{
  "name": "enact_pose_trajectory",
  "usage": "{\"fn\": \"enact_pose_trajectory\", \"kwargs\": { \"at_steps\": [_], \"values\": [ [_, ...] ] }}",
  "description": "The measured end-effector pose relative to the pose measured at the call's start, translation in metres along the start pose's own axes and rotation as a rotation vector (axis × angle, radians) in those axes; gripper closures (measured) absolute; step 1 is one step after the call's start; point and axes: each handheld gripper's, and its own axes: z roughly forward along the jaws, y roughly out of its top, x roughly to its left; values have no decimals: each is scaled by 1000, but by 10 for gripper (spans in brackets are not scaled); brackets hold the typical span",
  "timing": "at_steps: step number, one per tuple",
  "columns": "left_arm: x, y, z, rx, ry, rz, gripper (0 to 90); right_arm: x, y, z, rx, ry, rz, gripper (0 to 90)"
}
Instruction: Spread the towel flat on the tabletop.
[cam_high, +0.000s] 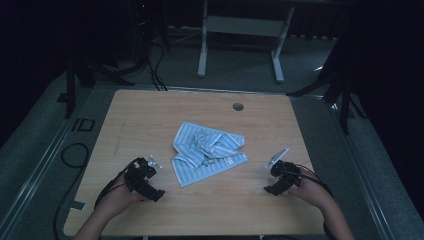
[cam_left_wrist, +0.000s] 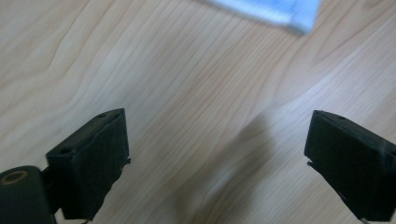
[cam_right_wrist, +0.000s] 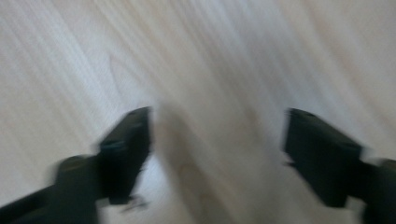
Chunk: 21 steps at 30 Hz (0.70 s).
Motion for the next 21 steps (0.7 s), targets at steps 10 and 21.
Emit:
{"fn": "enact_pose_trajectory", "kwargs": {
  "at_steps": [10, 21],
  "values": [
    [-15, 32, 10, -6, -15, 87, 335, -6, 40, 5, -23, -29, -86, 567],
    [-26, 58, 22, -20, 6, 108, 378, -7, 87, 10, -58, -13, -154, 620]
  ]
}}
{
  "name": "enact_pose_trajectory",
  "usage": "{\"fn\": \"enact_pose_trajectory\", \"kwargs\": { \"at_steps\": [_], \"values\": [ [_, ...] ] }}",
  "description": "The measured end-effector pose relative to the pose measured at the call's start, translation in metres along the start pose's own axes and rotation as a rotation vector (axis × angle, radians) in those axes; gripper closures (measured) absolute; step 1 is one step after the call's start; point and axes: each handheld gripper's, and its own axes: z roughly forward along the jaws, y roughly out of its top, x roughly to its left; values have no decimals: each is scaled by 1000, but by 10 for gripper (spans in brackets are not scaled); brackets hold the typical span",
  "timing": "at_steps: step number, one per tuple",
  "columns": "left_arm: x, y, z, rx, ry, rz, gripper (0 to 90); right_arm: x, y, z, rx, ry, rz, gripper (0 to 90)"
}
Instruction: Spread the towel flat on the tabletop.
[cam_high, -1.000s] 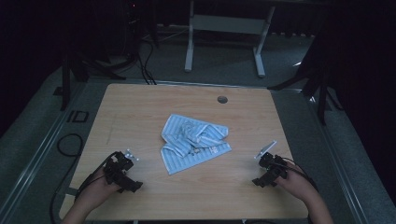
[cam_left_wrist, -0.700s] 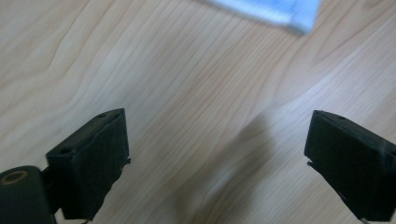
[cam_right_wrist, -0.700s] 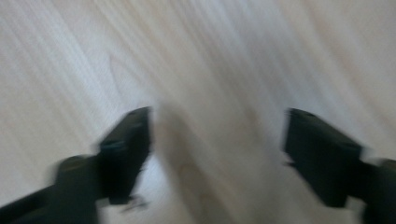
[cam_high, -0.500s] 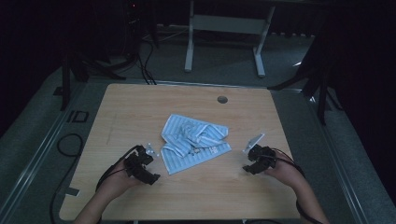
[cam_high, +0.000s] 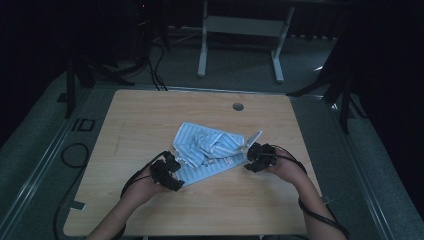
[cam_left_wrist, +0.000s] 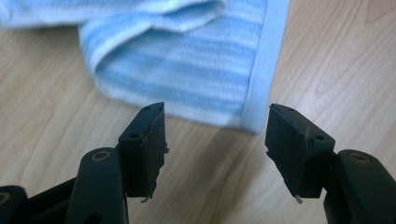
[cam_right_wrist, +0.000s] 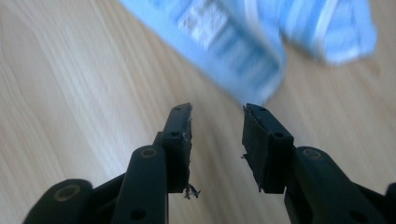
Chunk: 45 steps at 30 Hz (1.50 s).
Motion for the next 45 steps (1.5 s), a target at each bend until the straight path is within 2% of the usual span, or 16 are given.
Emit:
{"fn": "enact_pose_trajectory", "kwargs": {
  "at_steps": [1, 5, 9, 15, 20, 22, 24, 26, 27, 29, 32, 41, 45],
  "values": [
    [0, 3, 1, -3, -2, 0, 378, -2, 5, 0, -10, 8, -2, 616],
    [-2, 16, 8, -5, -1, 5, 369, -7, 27, 1, -15, -12, -16, 583],
    [-2, 33, 18, 1, 31, 9, 359, -12, 46, 6, -16, -30, -25, 556],
    [0, 51, 29, -1, 66, 4, 355, -15, 64, 21, 4, 1, -20, 538],
    [8, 61, 40, 24, 79, -9, 364, -16, 65, 34, 36, 13, -19, 541],
    [9, 63, 44, 33, 73, -5, 389, -17, 64, 36, 38, 18, -21, 565],
    [10, 65, 46, 38, 84, -2, 425, -16, 64, 38, 37, 28, -23, 583],
    [10, 65, 44, 27, 92, 3, 514, -14, 64, 38, 50, 42, -28, 671],
    [11, 65, 43, 12, 86, -11, 564, -13, 64, 38, 51, 42, -41, 684],
    [13, 65, 40, -2, 63, -28, 727, -10, 64, 36, 69, 49, -48, 782],
    [16, 64, 35, -9, 64, -35, 836, -6, 63, 33, 79, 57, -69, 863],
    [12, 62, 19, 5, 105, 17, 857, 7, 57, 18, 55, 66, -104, 881],
    [16, 58, 14, 2, 111, 10, 857, 14, 49, 10, 58, 57, -116, 881]
  ]
}}
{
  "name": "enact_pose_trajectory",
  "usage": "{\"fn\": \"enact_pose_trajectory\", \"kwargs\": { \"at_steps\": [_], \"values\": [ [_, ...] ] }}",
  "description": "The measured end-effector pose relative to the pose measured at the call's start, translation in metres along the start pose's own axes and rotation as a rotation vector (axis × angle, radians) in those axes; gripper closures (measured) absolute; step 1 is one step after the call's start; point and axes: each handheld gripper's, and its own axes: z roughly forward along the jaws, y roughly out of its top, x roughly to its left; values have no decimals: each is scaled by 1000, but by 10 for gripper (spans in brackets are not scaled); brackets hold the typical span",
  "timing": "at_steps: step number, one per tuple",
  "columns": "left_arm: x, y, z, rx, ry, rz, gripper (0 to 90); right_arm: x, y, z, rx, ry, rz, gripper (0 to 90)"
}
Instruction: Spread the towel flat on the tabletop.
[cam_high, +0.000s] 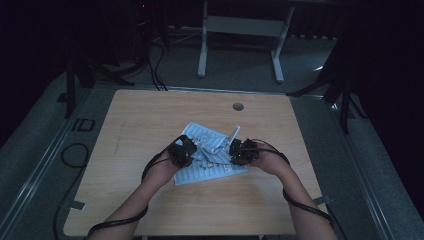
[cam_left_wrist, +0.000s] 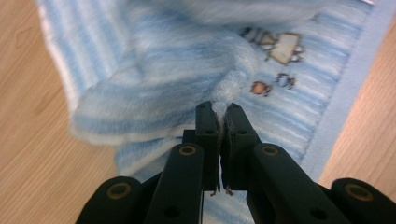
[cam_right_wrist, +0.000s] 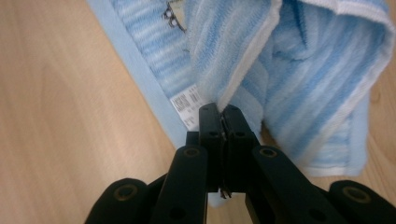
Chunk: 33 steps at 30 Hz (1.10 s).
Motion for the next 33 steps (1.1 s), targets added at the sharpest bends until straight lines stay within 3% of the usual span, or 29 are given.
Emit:
{"fn": "enact_pose_trajectory", "kwargs": {
  "at_steps": [6, 7, 8, 10, 11, 12, 13, 14, 21, 23, 25, 28, 30, 31, 32, 33],
  "values": [
    [7, -4, -7, -14, -33, -27, 857, 13, -18, -10, -12, -14, 8, 881],
    [8, -4, -9, -19, -55, -31, 857, 17, -23, -12, -18, -16, 16, 881],
    [10, -5, -11, -40, -111, -52, 857, 26, -36, -17, -21, -7, 22, 881],
    [11, -5, -11, -38, -113, -56, 857, 27, -39, -17, -20, -6, 23, 881],
    [9, -5, -10, -25, -79, -44, 857, 32, -45, -17, -14, -6, 22, 881],
    [9, -5, -10, -25, -79, -44, 857, 32, -45, -17, -14, -6, 22, 881],
    [10, -5, -9, -14, -70, -39, 857, 45, -63, -18, -5, -4, 37, 881],
    [12, -6, -6, -13, -58, -48, 857, 47, -66, -19, -7, -1, 42, 881],
    [16, -11, 6, 19, -51, -69, 857, 66, -98, -21, -1, 22, 68, 881],
    [17, -16, 11, 25, -85, -86, 857, 69, -113, -23, -9, 37, 92, 881],
    [17, -17, 13, 28, -82, -92, 857, 69, -116, -23, -15, 39, 95, 881],
    [16, -19, 17, 49, -113, -81, 843, 71, -121, -24, -18, 71, 115, 837],
    [13, -18, 15, 68, -110, -70, 697, 69, -121, -26, 11, 68, 117, 784],
    [12, -19, 7, 39, -63, -76, 614, 64, -122, -33, 1, 52, 132, 745],
    [12, -19, 7, 39, -63, -76, 574, 64, -122, -33, 1, 52, 132, 745],
    [9, -20, -5, 6, -50, -77, 523, 56, -125, -44, -17, 28, 158, 717]
  ]
}}
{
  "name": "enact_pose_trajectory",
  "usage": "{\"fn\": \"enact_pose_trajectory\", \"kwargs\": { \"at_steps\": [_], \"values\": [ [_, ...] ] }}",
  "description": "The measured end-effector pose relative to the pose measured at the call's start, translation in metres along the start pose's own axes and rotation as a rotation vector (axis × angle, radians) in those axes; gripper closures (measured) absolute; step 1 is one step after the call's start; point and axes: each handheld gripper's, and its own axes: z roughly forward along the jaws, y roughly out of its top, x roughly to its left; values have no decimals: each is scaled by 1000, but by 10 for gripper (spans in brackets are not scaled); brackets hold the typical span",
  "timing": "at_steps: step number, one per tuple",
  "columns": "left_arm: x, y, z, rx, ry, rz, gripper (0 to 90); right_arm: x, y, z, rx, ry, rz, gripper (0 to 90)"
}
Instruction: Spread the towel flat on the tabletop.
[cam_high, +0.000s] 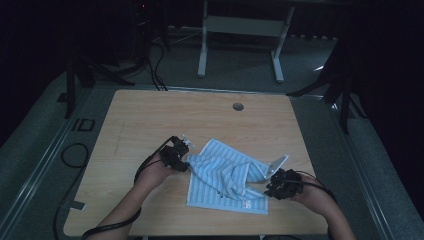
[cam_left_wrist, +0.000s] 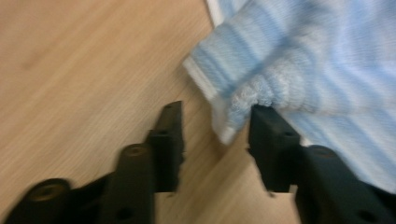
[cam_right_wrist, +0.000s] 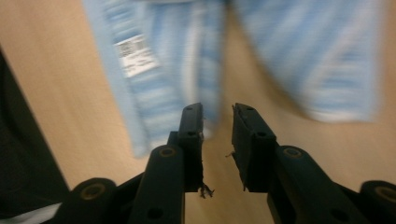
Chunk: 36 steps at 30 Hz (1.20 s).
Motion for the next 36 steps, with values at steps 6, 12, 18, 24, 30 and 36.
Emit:
{"fn": "enact_pose_trajectory", "kwargs": {
  "at_steps": [6, 12, 18, 24, 30, 36],
  "values": [
    [-41, 1, -32, -89, -56, 111, 515, -38, 1, -14, -43, -100, 126, 699],
    [-103, 1, -19, -82, -181, 268, 508, -63, 14, 15, 4, -122, 182, 630],
    [-127, 2, 14, -3, -173, 337, 395, -71, 24, 37, 80, -122, 181, 556],
    [-128, 2, 20, -10, -190, 321, 402, -73, 27, 45, 119, -117, 168, 540],
    [-130, -4, 17, -22, -276, 320, 743, -76, 28, 46, 101, -32, 183, 800],
    [-142, -14, 8, -3, -296, 361, 859, -75, 39, 47, 136, -91, 133, 854]
  ]
}}
